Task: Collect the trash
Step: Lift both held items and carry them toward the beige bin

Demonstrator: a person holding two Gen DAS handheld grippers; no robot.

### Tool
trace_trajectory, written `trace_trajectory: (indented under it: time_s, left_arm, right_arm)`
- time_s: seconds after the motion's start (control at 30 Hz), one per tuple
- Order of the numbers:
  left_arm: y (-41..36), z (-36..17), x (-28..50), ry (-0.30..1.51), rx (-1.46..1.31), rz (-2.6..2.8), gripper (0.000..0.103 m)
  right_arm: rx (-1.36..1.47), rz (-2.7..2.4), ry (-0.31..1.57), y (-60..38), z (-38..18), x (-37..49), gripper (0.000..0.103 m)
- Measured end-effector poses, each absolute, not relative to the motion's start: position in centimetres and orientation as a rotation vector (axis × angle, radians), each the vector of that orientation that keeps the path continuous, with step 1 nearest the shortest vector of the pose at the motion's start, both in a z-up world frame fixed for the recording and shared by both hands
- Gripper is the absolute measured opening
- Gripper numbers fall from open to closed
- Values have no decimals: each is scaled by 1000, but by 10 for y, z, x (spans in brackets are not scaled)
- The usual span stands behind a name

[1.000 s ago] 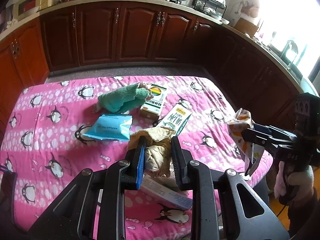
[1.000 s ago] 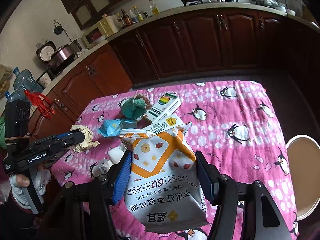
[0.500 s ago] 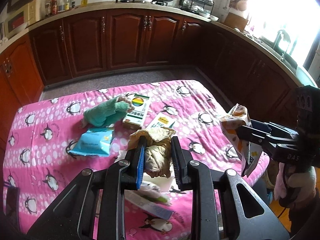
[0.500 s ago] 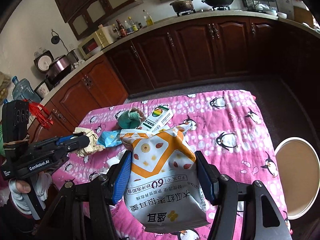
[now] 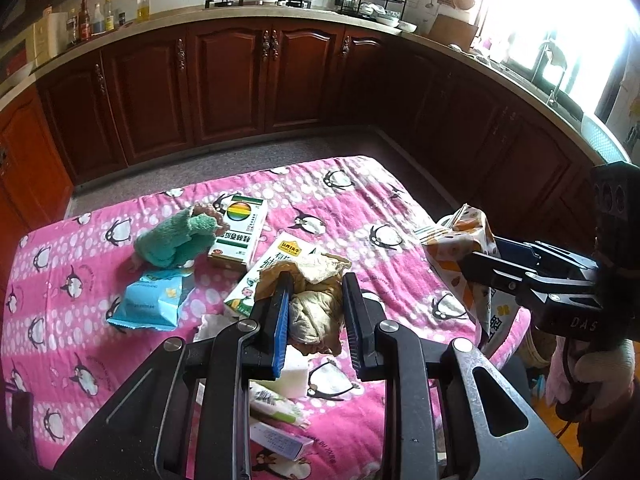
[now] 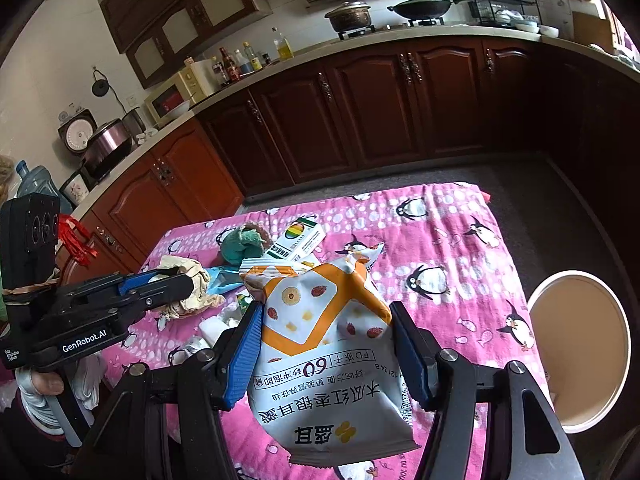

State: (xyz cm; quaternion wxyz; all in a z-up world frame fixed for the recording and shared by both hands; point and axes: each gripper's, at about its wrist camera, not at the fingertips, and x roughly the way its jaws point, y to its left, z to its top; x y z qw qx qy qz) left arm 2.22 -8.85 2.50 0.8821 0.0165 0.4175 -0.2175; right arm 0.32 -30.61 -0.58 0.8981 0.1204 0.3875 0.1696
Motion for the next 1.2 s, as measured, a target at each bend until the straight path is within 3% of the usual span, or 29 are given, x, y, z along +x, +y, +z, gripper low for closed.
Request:
trace_trajectory:
  time_s: [1.2]
  left_arm:
    - [-155,10,29,899,115,-525,22]
  right_arm:
    - [318,264,817,-358,-24,-6,60]
